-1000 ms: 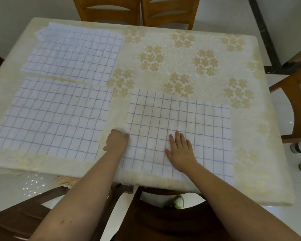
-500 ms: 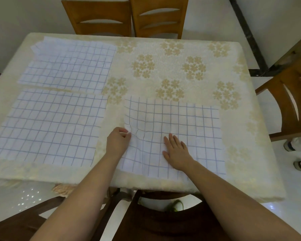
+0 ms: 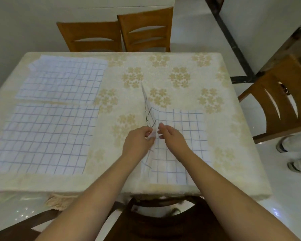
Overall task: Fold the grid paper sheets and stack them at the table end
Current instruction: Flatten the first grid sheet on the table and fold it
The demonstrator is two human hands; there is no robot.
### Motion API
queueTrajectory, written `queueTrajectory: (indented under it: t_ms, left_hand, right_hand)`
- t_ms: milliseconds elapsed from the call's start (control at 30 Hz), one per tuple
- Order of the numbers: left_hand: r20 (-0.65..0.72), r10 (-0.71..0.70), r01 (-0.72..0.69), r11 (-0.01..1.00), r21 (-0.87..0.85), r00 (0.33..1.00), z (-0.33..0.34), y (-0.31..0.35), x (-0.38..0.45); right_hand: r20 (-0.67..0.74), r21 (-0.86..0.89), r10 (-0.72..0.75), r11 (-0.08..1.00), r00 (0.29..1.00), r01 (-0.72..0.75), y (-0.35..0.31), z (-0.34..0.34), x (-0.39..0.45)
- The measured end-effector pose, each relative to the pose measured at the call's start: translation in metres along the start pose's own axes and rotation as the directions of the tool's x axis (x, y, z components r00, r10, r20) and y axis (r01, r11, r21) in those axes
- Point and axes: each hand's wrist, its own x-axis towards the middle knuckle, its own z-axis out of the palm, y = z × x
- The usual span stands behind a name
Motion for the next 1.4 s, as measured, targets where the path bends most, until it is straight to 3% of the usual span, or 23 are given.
queueTrajectory:
  t_ms: [100,200,300,433,600,833,1100,1400]
  left_hand:
    - [0.039,0.072,-0.074,0.996,0.051,0.997,0.017,0.023,-0.007]
    - [0.060,0.120,-0.125,0.989,0.075,0.991,0.033,0.038,-0.009]
    - [0.070,0.168,-0.169,0.986,0.010,0.983,0.051,0.051,-0.012]
    - [0.073,0.155,-0.146,0.982,-0.121,0.985,0.063,0.061,-0.017]
    - [0.049,0.041,-0.029,0.975,-0.221,0.998,0.077,0.040,-0.006]
    - [0.057,-0.172,0.179,0.972,-0.150,0.983,0.107,-0.001,0.016]
    - [-0.003,-0.392,0.391,0.916,-0.088,0.920,0.136,-0.027,0.042]
    - [-0.028,-0.534,0.530,0.843,-0.092,0.845,0.140,-0.033,0.071]
  right_hand:
    - [-0.008,0.009,0.020,1.000,1.000,-0.020,-0.009,-0.020,-0.002]
    - [-0.064,-0.155,0.020,0.987,0.998,-0.030,-0.004,-0.041,0.000]
    - [-0.136,-0.299,0.033,0.951,0.990,-0.073,0.011,-0.061,0.006]
    - [-0.201,-0.251,0.099,0.957,0.975,-0.148,0.036,-0.089,0.012]
    - [-0.227,-0.198,0.192,0.951,0.955,-0.238,0.073,-0.120,0.020]
    - [-0.263,-0.242,0.187,0.937,0.947,-0.252,0.116,-0.133,0.029]
    - [-0.327,-0.132,0.337,0.909,0.883,-0.395,0.154,-0.123,0.041]
    - [-0.380,-0.124,0.344,0.901,0.859,-0.416,0.157,-0.116,0.048]
